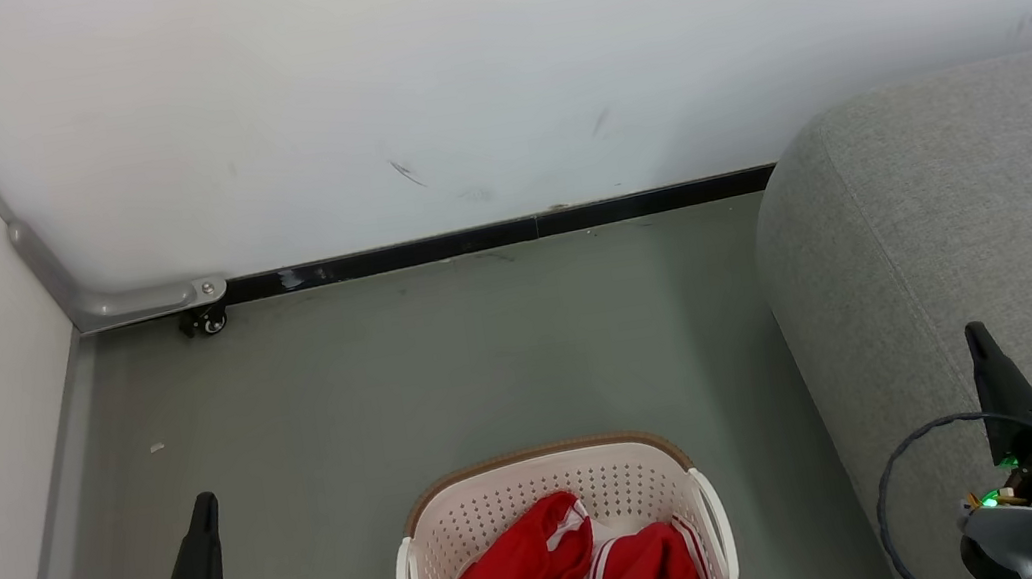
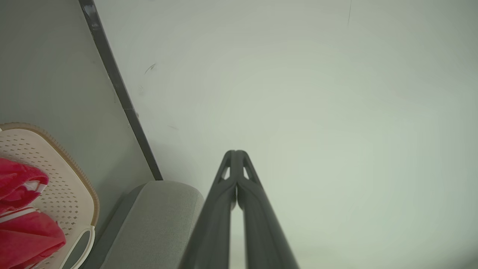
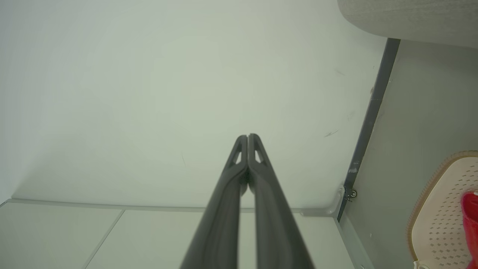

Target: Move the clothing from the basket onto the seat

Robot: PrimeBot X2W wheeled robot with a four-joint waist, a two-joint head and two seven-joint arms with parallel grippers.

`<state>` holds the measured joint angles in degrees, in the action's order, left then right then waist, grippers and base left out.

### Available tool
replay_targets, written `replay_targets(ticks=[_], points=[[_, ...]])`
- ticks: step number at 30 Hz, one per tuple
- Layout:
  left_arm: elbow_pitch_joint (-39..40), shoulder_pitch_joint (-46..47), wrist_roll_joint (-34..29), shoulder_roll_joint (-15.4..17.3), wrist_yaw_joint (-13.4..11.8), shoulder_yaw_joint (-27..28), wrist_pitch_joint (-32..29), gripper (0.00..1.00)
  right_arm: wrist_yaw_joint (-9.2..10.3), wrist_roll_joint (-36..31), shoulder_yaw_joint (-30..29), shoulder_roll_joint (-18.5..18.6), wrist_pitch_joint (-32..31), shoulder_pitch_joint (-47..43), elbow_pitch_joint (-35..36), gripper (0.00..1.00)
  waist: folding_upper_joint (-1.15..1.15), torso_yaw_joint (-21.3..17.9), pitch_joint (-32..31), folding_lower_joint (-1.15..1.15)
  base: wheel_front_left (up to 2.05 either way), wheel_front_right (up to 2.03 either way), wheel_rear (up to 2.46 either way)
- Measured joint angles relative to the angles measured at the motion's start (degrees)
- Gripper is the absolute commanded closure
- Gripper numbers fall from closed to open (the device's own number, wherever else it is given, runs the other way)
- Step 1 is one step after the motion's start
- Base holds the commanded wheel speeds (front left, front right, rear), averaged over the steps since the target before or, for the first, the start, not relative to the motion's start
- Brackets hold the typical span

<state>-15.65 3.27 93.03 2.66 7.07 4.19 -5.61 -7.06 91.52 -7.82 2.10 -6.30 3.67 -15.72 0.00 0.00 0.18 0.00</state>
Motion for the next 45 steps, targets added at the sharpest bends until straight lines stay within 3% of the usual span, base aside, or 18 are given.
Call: replay_targets(ticks=[23,24,45], points=[[-1.99,-1.22,0.02,-0.64,-0.03,-0.11,0.05,1.00,0.04,-0.03,0.15,-0.49,0.00,-1.59,-1.87,1.00,0.00,0.00,0.00,0.00,0.00,0.00,0.00],[-2.64,-1.82,0.02,-0.93,-0.03,-0.14,0.07,0.00,0.05,-0.03,0.20,-0.66,0.00,-2.38,-2.55,0.00,0.00,0.00,0.00,0.00,0.00,0.00,0.00],[-0.91,-2.85,-4.74,-1.12,-0.10,-3.38,3.72,0.00,0.09,-5.00,3.66,-0.83,3.81,-3.66,-1.25,0.00,0.00,0.13,-0.12,0.07,0.00,0.00,0.00]])
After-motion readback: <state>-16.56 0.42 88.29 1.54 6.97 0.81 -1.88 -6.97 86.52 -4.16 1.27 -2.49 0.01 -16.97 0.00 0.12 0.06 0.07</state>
